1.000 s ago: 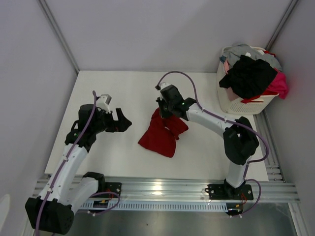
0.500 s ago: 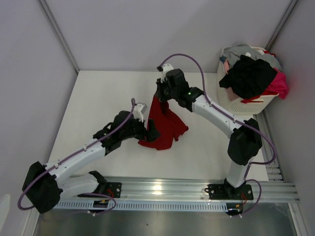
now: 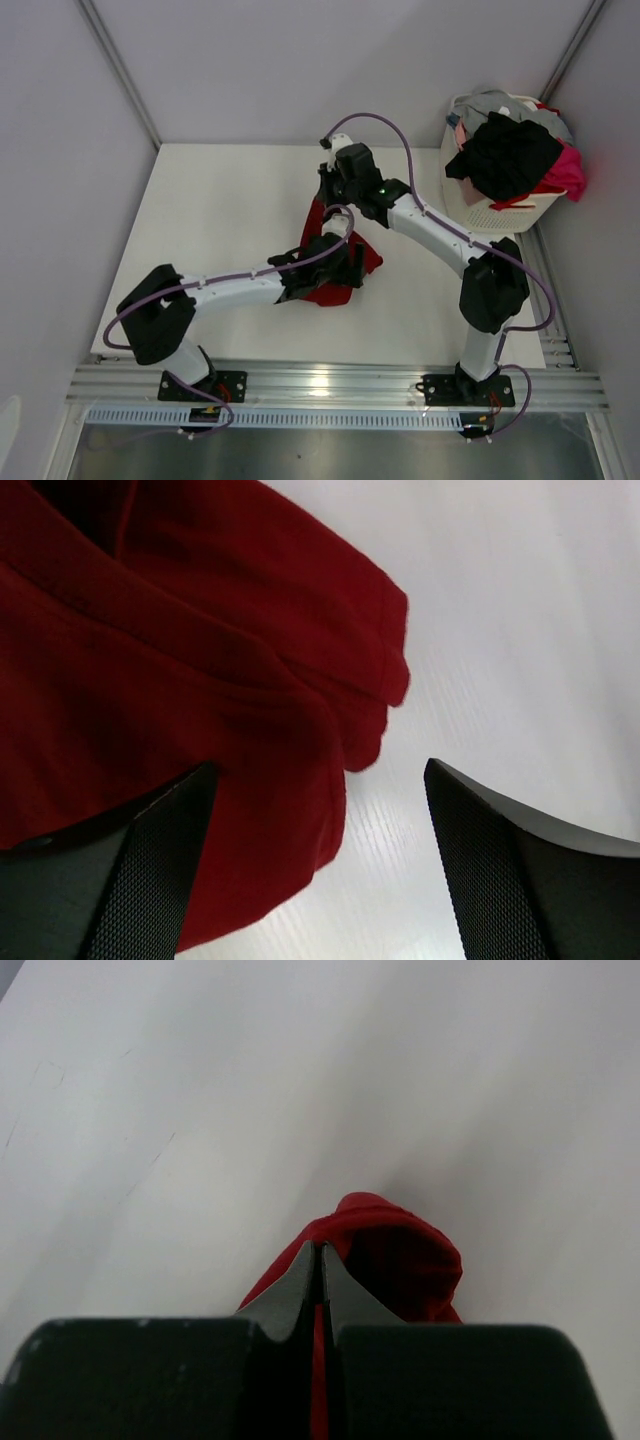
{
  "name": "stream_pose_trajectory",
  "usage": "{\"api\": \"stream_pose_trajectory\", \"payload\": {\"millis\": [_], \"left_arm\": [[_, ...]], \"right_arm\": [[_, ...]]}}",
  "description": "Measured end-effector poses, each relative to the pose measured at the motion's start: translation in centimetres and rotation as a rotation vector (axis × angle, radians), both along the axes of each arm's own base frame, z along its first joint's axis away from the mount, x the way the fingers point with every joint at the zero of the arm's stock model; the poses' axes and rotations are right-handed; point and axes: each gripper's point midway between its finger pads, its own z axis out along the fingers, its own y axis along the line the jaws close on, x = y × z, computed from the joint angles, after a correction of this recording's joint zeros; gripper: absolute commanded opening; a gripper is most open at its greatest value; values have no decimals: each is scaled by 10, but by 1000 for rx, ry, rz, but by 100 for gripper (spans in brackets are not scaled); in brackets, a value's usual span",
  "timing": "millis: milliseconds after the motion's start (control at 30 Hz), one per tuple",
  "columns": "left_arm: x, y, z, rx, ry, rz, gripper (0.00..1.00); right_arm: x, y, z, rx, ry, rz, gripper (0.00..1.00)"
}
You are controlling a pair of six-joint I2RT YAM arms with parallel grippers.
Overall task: Fold and stack the t-shirts
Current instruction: Flatten out the tshirt
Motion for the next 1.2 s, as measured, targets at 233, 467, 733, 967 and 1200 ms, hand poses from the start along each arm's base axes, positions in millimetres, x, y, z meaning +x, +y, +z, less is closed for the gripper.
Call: {"api": "stream_pose_trajectory", "payload": {"millis": [233, 467, 733, 967, 1200], "left_arm": [[15, 2, -34, 125, -3, 129, 70], [14, 5, -60, 214, -22, 144, 1], [2, 26, -14, 166, -49, 24, 0], [41, 149, 208, -22, -355, 158, 0], [22, 203, 417, -17, -839, 147, 0]], "right_arm": [[11, -12, -6, -8, 9, -30, 0], [23, -29, -7, -14, 14, -69, 0], [31, -43, -4, -47, 4, -85, 0], [59, -54, 121, -11, -238, -107, 0], [29, -52, 263, 159, -541, -42, 0]]}}
